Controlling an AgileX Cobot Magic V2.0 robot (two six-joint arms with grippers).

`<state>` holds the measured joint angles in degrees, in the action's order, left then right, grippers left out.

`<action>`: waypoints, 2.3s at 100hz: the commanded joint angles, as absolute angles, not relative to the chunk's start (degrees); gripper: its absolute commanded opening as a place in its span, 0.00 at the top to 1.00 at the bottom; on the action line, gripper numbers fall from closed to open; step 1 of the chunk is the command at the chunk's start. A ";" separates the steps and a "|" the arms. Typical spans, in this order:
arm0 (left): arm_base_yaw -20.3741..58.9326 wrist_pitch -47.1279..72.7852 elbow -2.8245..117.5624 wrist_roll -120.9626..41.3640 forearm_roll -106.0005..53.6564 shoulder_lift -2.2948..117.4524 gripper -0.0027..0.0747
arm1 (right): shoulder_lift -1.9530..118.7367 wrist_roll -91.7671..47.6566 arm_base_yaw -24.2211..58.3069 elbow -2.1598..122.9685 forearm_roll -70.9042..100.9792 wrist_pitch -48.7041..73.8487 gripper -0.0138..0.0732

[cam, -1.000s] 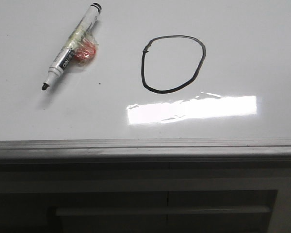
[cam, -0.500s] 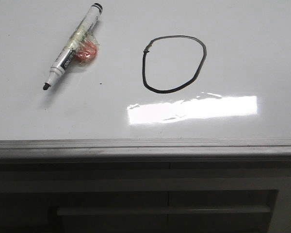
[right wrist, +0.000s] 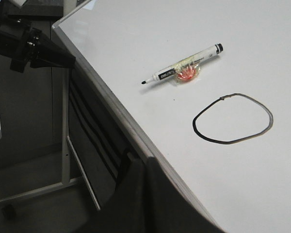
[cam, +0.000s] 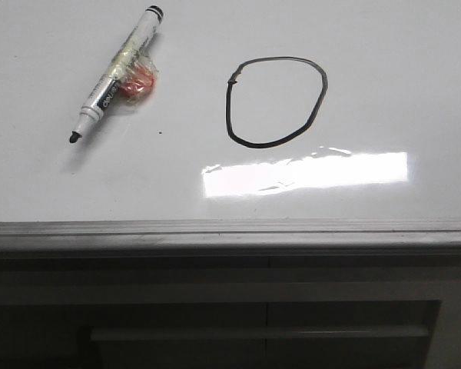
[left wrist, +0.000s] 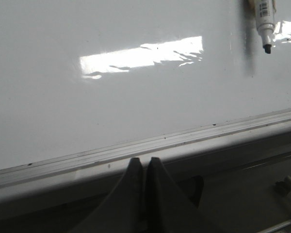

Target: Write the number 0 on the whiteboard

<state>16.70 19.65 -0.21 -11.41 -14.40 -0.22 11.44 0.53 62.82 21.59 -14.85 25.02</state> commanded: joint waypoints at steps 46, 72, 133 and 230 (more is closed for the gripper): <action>16.57 18.12 -2.09 -10.65 -15.66 -1.87 0.99 | 11.86 0.56 62.31 22.95 -15.56 20.96 0.92; 16.57 18.12 -2.09 -10.65 -15.66 -1.87 0.99 | 11.86 0.56 62.31 22.95 -15.56 20.96 0.92; 16.57 18.12 -2.09 -10.65 -15.66 -1.87 0.99 | 11.86 8.56 39.93 8.93 -15.99 4.99 0.92; 16.54 18.22 -2.09 -10.65 -15.79 -1.87 0.99 | -1.65 8.56 17.45 -1.46 -11.80 17.13 0.92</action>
<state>16.66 19.89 -0.21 -11.19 -14.94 -0.22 -0.54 8.47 17.72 -0.73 -11.81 18.42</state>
